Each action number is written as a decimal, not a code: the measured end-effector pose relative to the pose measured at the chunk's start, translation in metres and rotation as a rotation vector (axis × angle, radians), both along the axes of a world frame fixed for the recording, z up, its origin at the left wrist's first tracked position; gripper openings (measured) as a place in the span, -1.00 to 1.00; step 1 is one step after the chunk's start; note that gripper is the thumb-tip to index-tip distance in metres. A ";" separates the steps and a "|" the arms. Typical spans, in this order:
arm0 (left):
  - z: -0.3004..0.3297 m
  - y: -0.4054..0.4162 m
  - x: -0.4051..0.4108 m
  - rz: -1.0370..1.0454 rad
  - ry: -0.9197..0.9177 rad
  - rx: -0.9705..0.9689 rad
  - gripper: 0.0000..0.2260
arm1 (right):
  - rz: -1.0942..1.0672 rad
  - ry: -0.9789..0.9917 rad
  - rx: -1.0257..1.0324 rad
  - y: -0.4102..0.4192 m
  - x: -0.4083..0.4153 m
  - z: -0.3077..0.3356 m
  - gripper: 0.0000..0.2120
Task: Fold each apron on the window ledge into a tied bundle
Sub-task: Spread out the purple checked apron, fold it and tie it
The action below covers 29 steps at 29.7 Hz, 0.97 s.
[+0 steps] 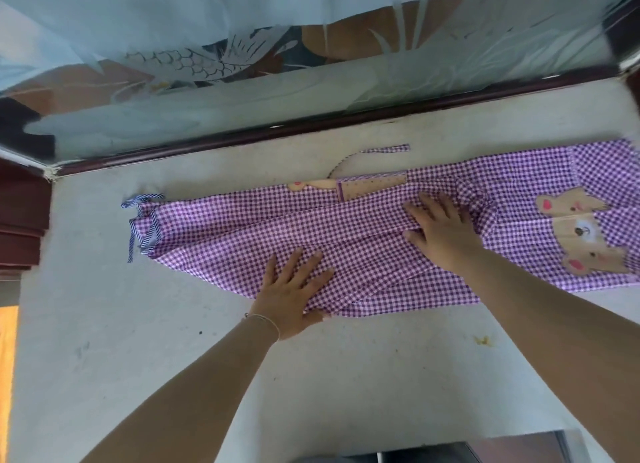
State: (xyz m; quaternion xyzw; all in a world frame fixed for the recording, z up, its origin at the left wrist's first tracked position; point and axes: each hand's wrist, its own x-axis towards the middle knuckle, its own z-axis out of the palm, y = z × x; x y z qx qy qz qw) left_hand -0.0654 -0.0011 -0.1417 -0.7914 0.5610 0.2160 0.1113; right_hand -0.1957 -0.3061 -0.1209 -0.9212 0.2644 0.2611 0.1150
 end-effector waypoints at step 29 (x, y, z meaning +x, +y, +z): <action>0.039 -0.084 -0.058 0.466 0.049 -0.158 -0.65 | 0.302 0.064 0.135 -0.017 -0.066 0.029 0.00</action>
